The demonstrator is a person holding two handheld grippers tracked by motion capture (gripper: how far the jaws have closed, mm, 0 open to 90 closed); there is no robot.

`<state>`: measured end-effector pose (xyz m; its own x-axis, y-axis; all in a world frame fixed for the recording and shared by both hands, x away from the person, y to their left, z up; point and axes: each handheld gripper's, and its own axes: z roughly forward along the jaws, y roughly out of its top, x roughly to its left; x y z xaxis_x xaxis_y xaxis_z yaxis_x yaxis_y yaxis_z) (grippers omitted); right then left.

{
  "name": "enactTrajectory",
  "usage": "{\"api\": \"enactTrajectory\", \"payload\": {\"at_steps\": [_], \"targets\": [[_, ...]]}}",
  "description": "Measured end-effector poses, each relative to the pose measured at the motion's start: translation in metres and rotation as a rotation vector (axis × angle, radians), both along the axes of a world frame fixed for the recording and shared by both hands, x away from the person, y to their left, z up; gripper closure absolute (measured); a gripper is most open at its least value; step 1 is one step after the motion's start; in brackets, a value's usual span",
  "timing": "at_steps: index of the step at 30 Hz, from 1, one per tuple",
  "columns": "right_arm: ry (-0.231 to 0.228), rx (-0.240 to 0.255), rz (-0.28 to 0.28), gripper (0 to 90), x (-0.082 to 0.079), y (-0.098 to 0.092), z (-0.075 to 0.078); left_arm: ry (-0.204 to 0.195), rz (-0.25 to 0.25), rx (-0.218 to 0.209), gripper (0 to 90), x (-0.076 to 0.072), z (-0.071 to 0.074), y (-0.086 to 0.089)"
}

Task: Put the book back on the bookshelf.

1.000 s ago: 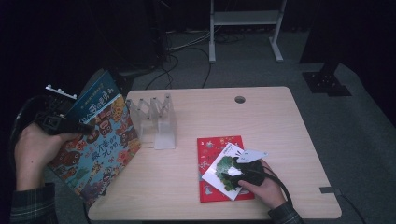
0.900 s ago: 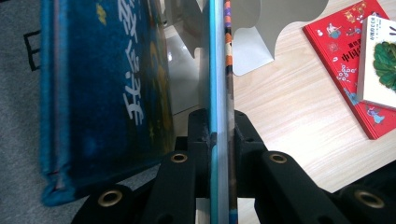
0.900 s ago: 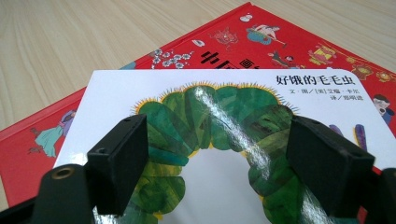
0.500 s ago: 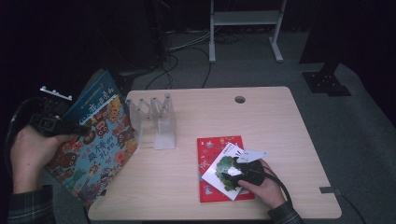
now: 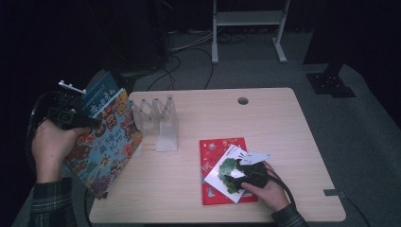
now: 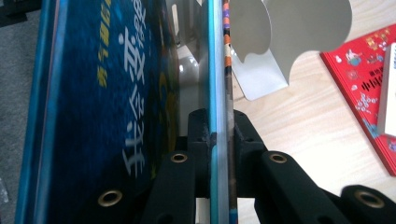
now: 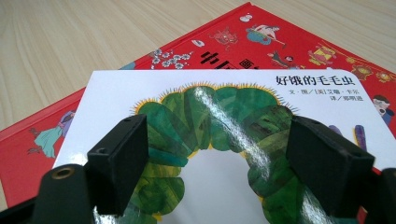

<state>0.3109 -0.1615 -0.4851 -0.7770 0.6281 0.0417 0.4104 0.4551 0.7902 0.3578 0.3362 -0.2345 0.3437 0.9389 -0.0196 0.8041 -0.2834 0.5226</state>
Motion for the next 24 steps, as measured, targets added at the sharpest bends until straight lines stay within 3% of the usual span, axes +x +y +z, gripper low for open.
{"api": "enactTrajectory", "payload": {"at_steps": [18, 24], "targets": [[0.0, 0.001, 0.0, 20.2, 0.0, 0.0, 0.0, -0.047, 0.089, 0.042, 80.7, 0.035, -0.006, -0.016], [-0.001, 0.002, 0.0, 20.2, 0.0, 0.0, 0.0, -0.036, 0.094, 0.051, 80.4, 0.035, -0.008, -0.016]]}}
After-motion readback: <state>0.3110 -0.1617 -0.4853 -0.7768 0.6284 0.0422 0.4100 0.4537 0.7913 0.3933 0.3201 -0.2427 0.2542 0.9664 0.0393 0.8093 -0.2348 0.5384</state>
